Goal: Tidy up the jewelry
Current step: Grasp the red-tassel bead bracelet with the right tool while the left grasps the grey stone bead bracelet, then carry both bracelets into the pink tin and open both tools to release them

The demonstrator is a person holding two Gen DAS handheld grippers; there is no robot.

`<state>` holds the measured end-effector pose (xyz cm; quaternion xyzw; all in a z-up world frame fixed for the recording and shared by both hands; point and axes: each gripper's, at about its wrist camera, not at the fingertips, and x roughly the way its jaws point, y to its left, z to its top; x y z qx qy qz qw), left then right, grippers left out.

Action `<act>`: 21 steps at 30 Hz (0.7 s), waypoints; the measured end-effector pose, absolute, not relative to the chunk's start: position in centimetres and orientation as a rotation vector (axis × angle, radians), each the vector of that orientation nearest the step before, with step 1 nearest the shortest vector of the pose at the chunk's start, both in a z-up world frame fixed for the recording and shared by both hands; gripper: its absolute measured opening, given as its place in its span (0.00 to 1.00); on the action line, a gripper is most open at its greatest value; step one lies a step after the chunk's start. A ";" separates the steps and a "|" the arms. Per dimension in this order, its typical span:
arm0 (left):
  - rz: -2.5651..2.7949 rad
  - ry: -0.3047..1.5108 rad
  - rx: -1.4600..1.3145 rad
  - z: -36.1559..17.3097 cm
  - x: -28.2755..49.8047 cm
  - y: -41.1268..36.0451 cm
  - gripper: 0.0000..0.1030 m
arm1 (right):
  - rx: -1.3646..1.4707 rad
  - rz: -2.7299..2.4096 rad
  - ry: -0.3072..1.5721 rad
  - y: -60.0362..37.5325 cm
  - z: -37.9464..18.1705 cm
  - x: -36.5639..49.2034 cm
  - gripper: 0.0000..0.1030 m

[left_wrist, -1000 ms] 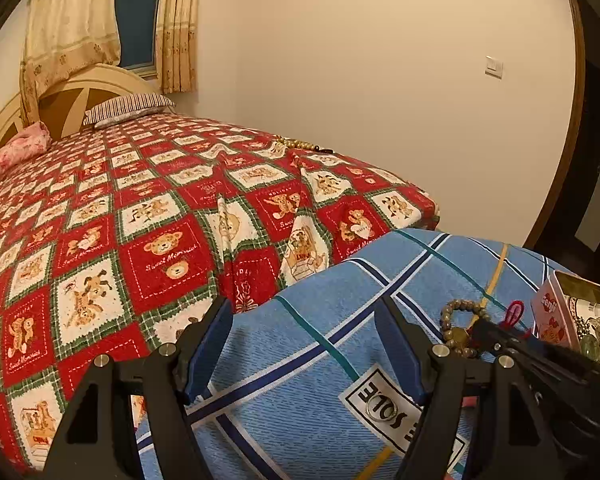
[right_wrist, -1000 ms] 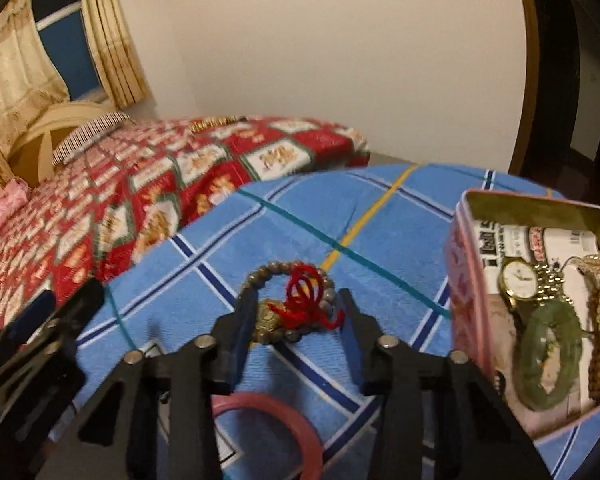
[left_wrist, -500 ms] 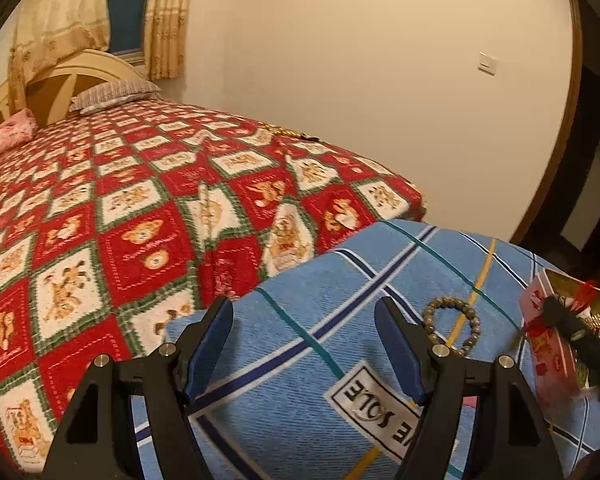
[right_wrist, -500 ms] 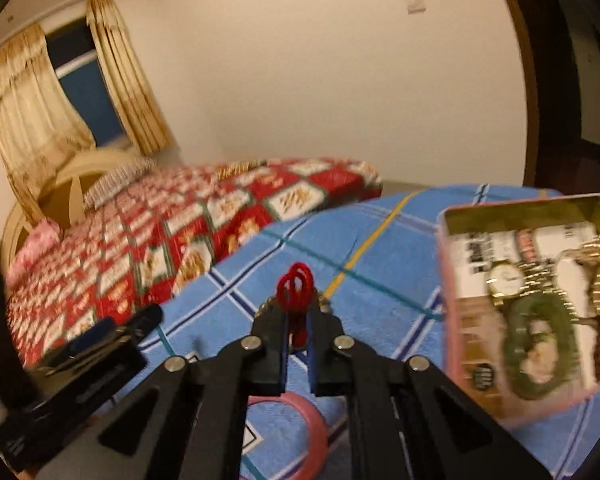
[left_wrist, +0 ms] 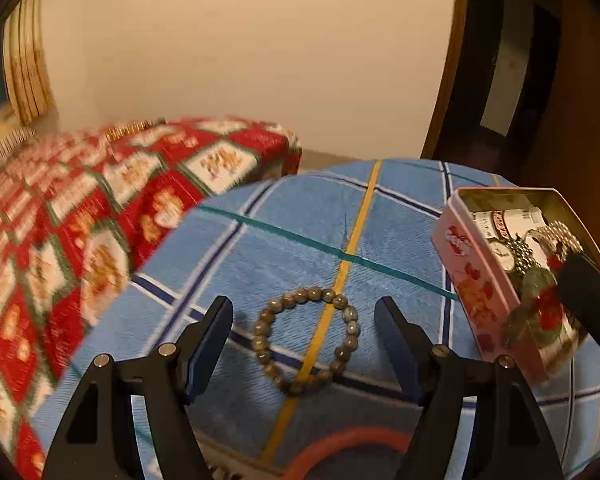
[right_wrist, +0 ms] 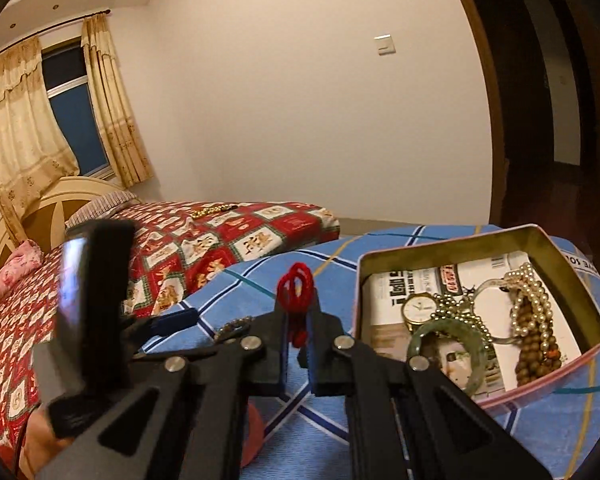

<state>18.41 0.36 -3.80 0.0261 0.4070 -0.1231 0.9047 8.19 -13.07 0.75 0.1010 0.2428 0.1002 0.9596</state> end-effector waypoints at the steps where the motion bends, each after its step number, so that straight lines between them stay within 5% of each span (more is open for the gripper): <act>1: -0.255 0.870 0.032 -4.4 18.9 0.4 0.71 | 0.199 0.200 0.493 -13.1 0.7 8.2 0.10; 5: -0.250 0.870 0.031 -4.5 18.8 0.3 0.68 | 0.215 0.201 0.512 -13.3 0.3 8.5 0.10; 8: -0.250 0.873 -0.015 -4.4 19.0 1.0 0.22 | 0.223 0.203 0.525 -13.4 -0.1 8.7 0.10; 9: -0.255 0.878 -0.041 -4.6 19.1 1.5 0.18 | 0.223 0.205 0.528 -13.3 -0.1 8.7 0.10; 21: -0.251 0.666 -0.195 -2.5 17.0 3.9 0.17 | 0.227 0.209 0.504 -13.5 0.1 8.6 0.10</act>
